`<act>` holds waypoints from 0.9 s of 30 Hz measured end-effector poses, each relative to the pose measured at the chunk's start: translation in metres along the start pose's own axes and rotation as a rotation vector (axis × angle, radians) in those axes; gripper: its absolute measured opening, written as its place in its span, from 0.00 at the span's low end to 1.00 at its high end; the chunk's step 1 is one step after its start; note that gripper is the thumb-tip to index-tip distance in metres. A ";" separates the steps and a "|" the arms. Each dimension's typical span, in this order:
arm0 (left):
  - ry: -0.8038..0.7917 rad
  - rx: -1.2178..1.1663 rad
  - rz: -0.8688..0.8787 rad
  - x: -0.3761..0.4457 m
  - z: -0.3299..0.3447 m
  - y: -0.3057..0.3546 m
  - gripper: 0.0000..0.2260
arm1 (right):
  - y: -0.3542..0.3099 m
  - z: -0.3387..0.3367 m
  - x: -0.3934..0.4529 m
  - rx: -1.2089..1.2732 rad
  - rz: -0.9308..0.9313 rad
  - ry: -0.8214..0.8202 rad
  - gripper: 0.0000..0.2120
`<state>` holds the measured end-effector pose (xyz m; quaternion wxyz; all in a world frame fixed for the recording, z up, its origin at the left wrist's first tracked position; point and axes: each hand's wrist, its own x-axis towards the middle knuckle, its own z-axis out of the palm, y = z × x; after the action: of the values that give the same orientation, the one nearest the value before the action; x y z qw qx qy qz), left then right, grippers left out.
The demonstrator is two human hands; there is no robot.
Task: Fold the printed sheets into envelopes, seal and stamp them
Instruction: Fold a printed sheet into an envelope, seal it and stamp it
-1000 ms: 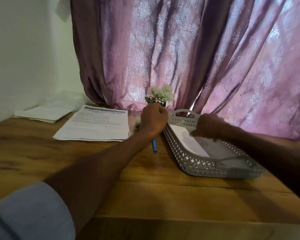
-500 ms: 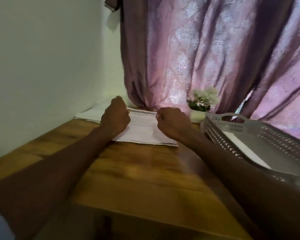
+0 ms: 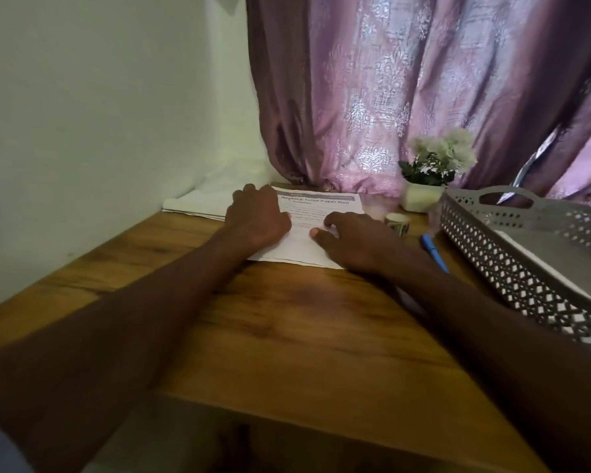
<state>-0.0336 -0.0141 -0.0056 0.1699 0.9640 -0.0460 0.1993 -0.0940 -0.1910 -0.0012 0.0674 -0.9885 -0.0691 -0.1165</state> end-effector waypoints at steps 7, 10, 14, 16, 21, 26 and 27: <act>0.044 -0.407 -0.205 -0.001 -0.012 -0.002 0.15 | -0.004 -0.006 -0.003 -0.047 0.008 -0.011 0.27; 0.066 -0.585 -0.296 0.002 -0.019 -0.007 0.20 | -0.006 -0.008 -0.004 -0.026 0.006 -0.028 0.26; 0.037 -0.843 -0.380 0.006 -0.026 -0.009 0.31 | -0.006 -0.008 -0.004 -0.033 0.009 -0.059 0.27; -0.030 -1.001 -0.417 0.009 -0.030 -0.012 0.21 | -0.005 -0.008 -0.003 -0.045 0.010 -0.067 0.27; -0.114 -1.021 -0.304 0.012 -0.036 -0.011 0.09 | -0.002 -0.007 0.000 -0.041 0.004 0.007 0.28; -0.224 -1.372 -0.264 0.013 -0.043 -0.017 0.14 | 0.018 -0.011 0.012 0.270 0.060 0.376 0.27; -0.257 -1.451 -0.263 0.013 -0.044 -0.019 0.16 | 0.021 -0.014 0.014 0.363 0.085 0.437 0.27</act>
<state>-0.0349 0.0187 0.0315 0.7788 0.6231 -0.0697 -0.0172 -0.0806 -0.2124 0.0131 0.2612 -0.9138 -0.0313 -0.3094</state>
